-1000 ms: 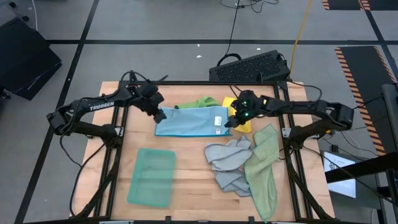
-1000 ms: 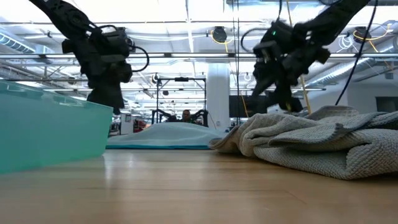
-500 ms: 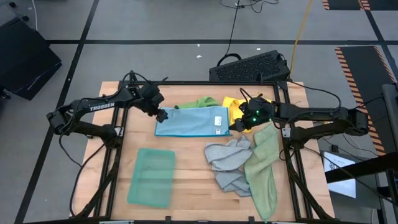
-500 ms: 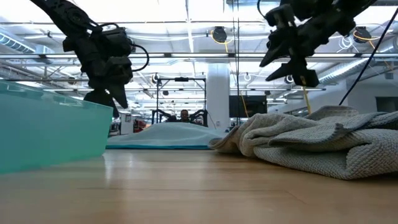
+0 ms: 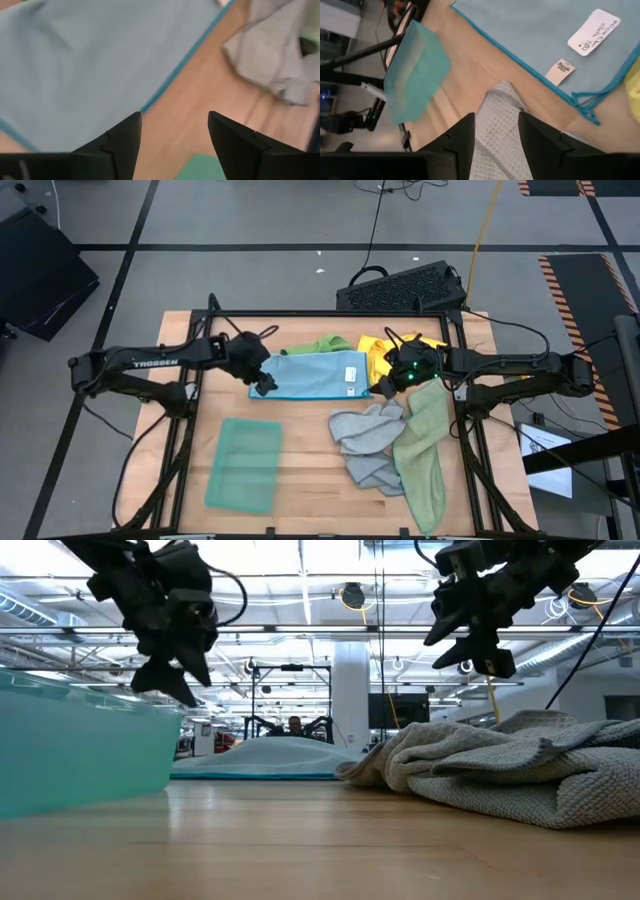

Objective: Fold microfiber towels
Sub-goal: Fold the blue microfiber cloth

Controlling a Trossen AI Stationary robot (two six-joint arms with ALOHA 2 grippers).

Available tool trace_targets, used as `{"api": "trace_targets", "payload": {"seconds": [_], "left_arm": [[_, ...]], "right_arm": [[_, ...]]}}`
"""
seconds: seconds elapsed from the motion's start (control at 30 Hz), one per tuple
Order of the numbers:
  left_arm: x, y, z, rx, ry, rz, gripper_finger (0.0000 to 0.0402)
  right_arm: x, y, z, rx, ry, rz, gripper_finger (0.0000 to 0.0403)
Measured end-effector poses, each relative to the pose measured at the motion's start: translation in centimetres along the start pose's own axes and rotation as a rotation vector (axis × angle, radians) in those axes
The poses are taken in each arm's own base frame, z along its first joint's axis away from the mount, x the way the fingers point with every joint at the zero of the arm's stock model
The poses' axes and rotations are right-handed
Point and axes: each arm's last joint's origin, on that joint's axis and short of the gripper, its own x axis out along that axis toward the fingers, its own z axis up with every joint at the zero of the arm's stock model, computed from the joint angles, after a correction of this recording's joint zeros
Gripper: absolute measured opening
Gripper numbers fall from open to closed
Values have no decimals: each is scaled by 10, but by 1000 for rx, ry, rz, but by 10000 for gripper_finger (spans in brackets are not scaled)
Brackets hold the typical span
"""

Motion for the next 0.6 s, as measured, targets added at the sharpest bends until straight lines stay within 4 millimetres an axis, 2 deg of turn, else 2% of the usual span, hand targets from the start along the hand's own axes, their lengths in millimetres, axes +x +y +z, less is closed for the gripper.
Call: {"api": "trace_targets", "payload": {"seconds": [0.1,0.2,0.4,0.6], "left_arm": [[3,-10,-3,-1,-8,-25,230],[1,-24,-4,73,-19,-62,230],[-20,-55,3,295,-66,-10,230],[-37,-58,9,436,-41,109,230]], "right_arm": [[0,0,0,-1,8,0,141],[0,1,-2,-2,30,19,141],[1,6,-8,-68,85,62,141],[2,6,-8,-97,72,50,141]]}}
